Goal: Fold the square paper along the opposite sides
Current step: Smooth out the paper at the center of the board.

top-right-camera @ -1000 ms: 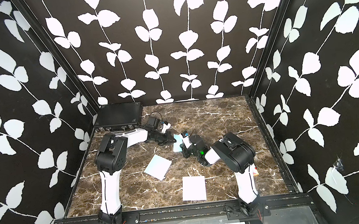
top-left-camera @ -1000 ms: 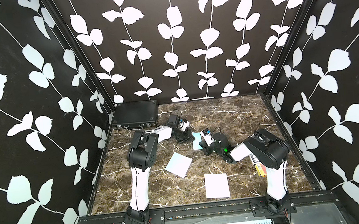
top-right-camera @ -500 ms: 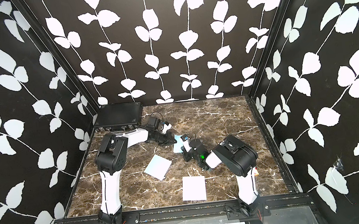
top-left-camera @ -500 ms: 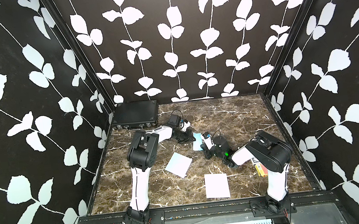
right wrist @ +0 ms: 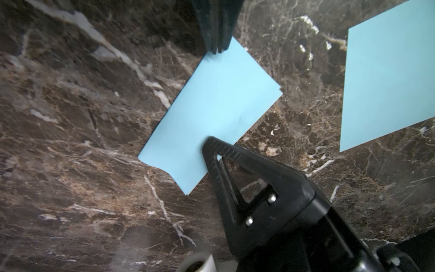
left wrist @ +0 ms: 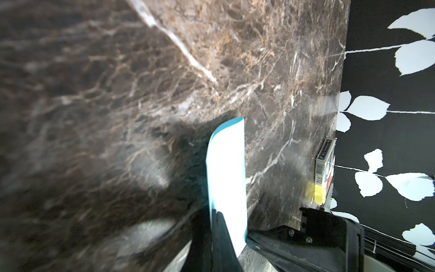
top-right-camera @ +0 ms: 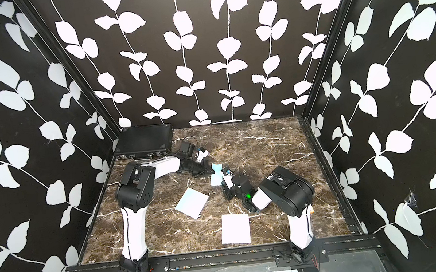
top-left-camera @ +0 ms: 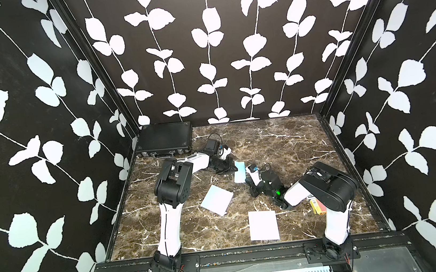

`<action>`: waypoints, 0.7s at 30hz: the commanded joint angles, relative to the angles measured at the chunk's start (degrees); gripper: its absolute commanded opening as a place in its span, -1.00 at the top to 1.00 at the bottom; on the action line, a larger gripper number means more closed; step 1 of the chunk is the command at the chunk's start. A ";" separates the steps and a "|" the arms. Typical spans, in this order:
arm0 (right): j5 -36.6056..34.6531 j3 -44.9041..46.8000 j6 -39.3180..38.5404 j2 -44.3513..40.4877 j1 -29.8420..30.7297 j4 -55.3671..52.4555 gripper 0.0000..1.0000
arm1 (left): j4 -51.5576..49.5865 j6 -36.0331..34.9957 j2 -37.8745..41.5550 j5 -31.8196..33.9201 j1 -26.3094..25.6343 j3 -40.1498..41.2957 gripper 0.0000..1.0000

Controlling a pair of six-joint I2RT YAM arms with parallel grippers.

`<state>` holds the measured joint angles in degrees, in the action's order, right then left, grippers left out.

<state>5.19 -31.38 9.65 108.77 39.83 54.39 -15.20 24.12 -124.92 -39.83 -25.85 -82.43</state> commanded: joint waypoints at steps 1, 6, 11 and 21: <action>-0.93 3.32 0.53 0.66 0.94 -9.41 0.99 | -2.91 -1.09 0.03 3.41 0.13 1.56 1.00; -0.91 5.47 0.96 -2.42 0.95 -8.32 0.99 | -3.07 -1.18 0.12 3.36 0.09 1.62 1.00; 3.00 4.92 4.52 -10.30 -1.36 -7.34 0.99 | -3.51 -0.79 0.54 2.89 -0.42 1.99 1.00; 14.64 -14.50 11.73 1.76 -9.34 -4.41 0.98 | -4.88 -0.99 -0.41 3.31 -1.11 1.95 1.00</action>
<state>15.55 -41.54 18.94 107.28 30.55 48.82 -15.16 24.12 -124.90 -39.83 -26.44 -82.24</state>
